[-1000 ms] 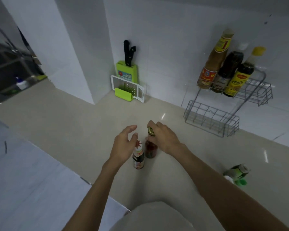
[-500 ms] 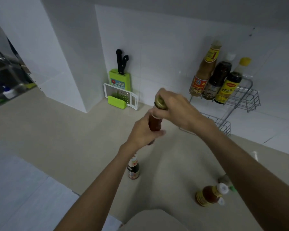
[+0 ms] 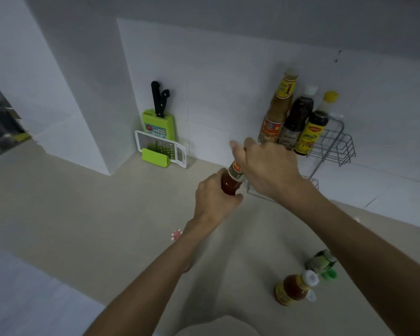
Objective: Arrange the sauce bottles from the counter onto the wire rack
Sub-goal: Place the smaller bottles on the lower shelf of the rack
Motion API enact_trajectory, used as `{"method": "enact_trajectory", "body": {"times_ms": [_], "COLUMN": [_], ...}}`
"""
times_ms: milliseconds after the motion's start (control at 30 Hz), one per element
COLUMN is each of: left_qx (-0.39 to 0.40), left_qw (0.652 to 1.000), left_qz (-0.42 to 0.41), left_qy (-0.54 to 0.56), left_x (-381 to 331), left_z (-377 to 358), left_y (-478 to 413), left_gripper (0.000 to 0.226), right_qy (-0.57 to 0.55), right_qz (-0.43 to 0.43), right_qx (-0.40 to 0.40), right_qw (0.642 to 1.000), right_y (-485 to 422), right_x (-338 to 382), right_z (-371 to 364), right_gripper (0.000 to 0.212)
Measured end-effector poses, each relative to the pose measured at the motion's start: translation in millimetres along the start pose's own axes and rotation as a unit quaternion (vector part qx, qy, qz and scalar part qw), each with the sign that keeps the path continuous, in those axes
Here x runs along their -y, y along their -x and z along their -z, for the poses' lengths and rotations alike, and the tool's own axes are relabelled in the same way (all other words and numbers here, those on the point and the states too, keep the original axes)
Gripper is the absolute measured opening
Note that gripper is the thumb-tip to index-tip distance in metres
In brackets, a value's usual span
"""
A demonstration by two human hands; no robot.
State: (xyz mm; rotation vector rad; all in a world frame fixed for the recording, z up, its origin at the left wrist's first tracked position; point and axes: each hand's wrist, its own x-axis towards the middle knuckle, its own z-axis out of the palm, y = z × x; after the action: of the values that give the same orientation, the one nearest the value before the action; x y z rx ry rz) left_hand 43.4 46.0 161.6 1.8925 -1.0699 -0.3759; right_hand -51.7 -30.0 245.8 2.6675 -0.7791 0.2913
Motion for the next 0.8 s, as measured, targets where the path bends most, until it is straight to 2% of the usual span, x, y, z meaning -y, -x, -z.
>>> {"method": "enact_trajectory", "body": {"times_ms": [33, 100, 133, 167, 200, 300, 367, 433, 500, 567, 700, 800], "left_qx": [0.074, 0.228, 0.271, 0.271, 0.234, 0.053, 0.010, 0.001, -0.004, 0.035, 0.190, 0.261], "left_qw": [0.997, 0.969, 0.955, 0.954, 0.964, 0.992, 0.998, 1.000, 1.000, 0.998, 0.964, 0.941], "left_qz": [0.015, 0.024, 0.012, 0.003, 0.007, 0.047, 0.033, 0.008, -0.014, -0.040, -0.046, -0.027], "left_qy": [0.032, 0.093, 0.117, 0.127, 0.129, 0.105, 0.062, 0.016, 0.005, 0.043, 0.179, 0.215], "left_x": [5.4, 11.2, 10.4, 7.1, 2.6, -7.2, -2.6, 4.5, 5.9, 0.9, -3.6, 1.9], "left_z": [3.7, 12.9, 14.3, 12.1, 6.0, -13.7, -23.2, -29.4, -31.0, -26.8, -13.1, -24.1], "left_y": [-1.9, -3.0, -0.7, 2.3, 4.7, 7.7, 7.5, 10.2, 12.8, 12.1, -0.5, -3.9], "left_gripper": [0.027, 0.026, 0.025, 0.024, 0.023, 0.024, 0.026, 0.029, 0.034, 0.046, 0.093, 0.087], "right_qy": [-0.056, -0.150, -0.152, -0.098, -0.052, -0.030, -0.008, -0.075, -0.204, -0.290, -0.356, -0.432], "right_qz": [0.005, 0.057, 0.099, 0.145, 0.140, -0.020, -0.042, -0.088, -0.156, -0.133, -0.063, -0.057], "right_qx": [0.004, 0.035, -0.007, -0.028, -0.034, -0.046, 0.001, 0.039, 0.068, 0.063, 0.039, 0.030], "right_qw": [0.998, 0.986, 0.983, 0.984, 0.988, 0.998, 0.999, 0.993, 0.964, 0.946, 0.931, 0.900], "right_y": [1.1, 3.3, 4.1, 4.2, 3.8, 4.6, 11.9, 20.2, 21.0, 13.4, -1.3, -0.3], "right_x": [-6.9, -19.5, -20.1, -19.5, -19.3, -9.2, -0.2, -0.1, -4.9, -20.6, -73.6, -102.5], "right_z": [2.4, 14.3, 16.5, 20.3, 21.1, 13.4, 1.0, -3.7, -1.3, 0.6, 38.8, 54.0], "right_gripper": [0.050, 0.065, 0.063, 0.057, 0.051, 0.037, 0.029, 0.042, 0.045, 0.034, 0.024, 0.016]}}
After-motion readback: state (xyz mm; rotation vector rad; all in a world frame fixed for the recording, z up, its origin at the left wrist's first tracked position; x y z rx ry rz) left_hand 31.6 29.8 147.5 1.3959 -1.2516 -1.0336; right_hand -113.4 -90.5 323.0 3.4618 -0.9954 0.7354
